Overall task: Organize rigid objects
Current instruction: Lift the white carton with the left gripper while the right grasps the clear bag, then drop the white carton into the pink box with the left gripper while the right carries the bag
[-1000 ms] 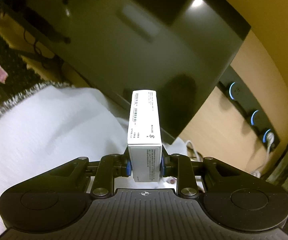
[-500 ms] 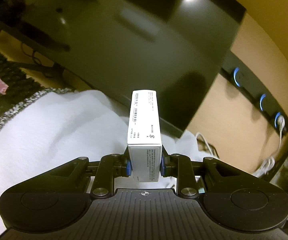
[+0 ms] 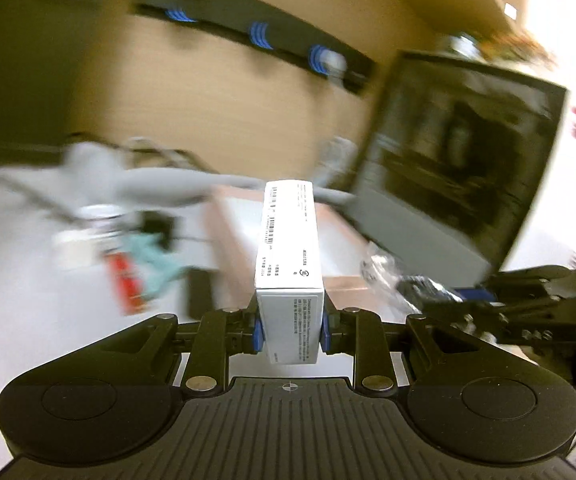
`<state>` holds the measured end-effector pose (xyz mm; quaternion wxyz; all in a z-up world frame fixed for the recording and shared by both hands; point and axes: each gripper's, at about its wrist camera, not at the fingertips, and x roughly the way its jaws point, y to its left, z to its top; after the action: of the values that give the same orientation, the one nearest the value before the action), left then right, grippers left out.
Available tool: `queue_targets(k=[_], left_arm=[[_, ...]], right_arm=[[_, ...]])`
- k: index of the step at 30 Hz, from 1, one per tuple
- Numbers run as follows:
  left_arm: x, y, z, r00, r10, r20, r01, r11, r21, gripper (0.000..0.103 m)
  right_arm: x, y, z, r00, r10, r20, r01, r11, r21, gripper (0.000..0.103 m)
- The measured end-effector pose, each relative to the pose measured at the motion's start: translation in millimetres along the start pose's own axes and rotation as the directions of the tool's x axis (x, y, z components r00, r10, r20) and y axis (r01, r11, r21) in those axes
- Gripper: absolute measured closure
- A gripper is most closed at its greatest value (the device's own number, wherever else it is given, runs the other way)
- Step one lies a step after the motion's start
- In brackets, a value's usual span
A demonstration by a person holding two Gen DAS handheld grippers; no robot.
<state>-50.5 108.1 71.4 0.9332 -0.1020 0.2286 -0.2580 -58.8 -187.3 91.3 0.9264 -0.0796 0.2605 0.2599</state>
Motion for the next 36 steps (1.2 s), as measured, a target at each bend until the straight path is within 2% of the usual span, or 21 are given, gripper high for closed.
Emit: queue_targets(k=[4, 7, 10, 12, 14, 16, 18, 20, 23, 25, 27, 29, 30, 32, 36], left_arm=[[37.6, -25.5, 36.5, 0.997, -0.072, -0.004, 0.073, 0.997, 0.025, 0.074], [70.4, -26.3, 68.4, 0.996, -0.091, 0.013, 0.091, 0.996, 0.025, 0.074], [126.5, -17.4, 88.8, 0.997, -0.054, -0.058, 0.055, 0.998, 0.012, 0.074], [158.6, -1.7, 86.7, 0.992, 0.021, -0.122, -0.022, 1.000, -0.009, 0.076], [169.0, 9.3, 79.3, 0.986, 0.084, -0.144, -0.085, 0.996, -0.004, 0.076], [160.1, 18.4, 73.0, 0.990, 0.092, -0.107, -0.094, 0.995, -0.018, 0.076], [137.1, 28.4, 65.8, 0.995, 0.077, -0.067, -0.081, 0.995, -0.060, 0.076], [107.0, 35.9, 56.2, 0.996, 0.090, -0.026, -0.092, 0.993, -0.072, 0.076], [67.5, 46.9, 36.5, 0.993, 0.117, -0.005, -0.117, 0.989, -0.087, 0.076], [55.7, 52.1, 29.3, 0.990, 0.140, -0.021, -0.141, 0.984, -0.104, 0.075], [44.8, 61.4, 22.1, 0.982, 0.186, -0.044, -0.189, 0.976, -0.103, 0.075], [32.2, 71.0, 14.2, 0.964, 0.259, -0.059, -0.264, 0.960, -0.092, 0.075], [25.0, 75.7, 10.6, 0.956, 0.287, -0.063, -0.291, 0.953, -0.085, 0.075], [12.7, 85.7, 4.4, 0.949, 0.306, -0.071, -0.311, 0.947, -0.075, 0.075], [0.3, 104.2, -2.9, 0.942, 0.325, -0.083, -0.331, 0.941, -0.075, 0.075]], right_arm=[[-36.7, -37.6, -13.9, 0.994, -0.094, 0.062, 0.087, 0.991, 0.097, 0.084], [-55.3, -54.8, -25.0, 0.987, -0.137, 0.079, 0.125, 0.982, 0.143, 0.084], [-62.1, -65.7, -36.7, 0.983, -0.168, 0.071, 0.154, 0.974, 0.163, 0.084], [-63.2, -69.2, -42.3, 0.980, -0.186, 0.068, 0.173, 0.971, 0.166, 0.084], [-65.4, -72.2, -46.2, 0.979, -0.195, 0.065, 0.181, 0.968, 0.176, 0.084], [-64.4, -76.3, -47.3, 0.978, -0.198, 0.061, 0.183, 0.965, 0.189, 0.084], [-60.7, -78.7, -43.7, 0.979, -0.194, 0.062, 0.179, 0.964, 0.199, 0.084], [-58.4, -79.4, -34.3, 0.981, -0.178, 0.080, 0.158, 0.965, 0.207, 0.084], [-42.9, -81.5, -4.6, 0.982, -0.143, 0.121, 0.115, 0.969, 0.217, 0.084], [-23.1, -85.5, 25.2, 0.983, -0.130, 0.133, 0.094, 0.965, 0.246, 0.084], [3.2, -91.8, 55.3, 0.982, -0.142, 0.122, 0.099, 0.948, 0.301, 0.083], [38.5, -99.7, 81.0, 0.987, -0.145, 0.074, 0.112, 0.934, 0.339, 0.074], [52.7, -99.4, 87.9, 0.986, -0.160, 0.055, 0.133, 0.934, 0.331, 0.073], [72.0, -91.6, 90.6, 0.977, -0.211, 0.021, 0.195, 0.932, 0.307, 0.073], [79.8, -59.4, 72.0, 0.989, -0.147, 0.022, 0.138, 0.965, 0.224, 0.072]])
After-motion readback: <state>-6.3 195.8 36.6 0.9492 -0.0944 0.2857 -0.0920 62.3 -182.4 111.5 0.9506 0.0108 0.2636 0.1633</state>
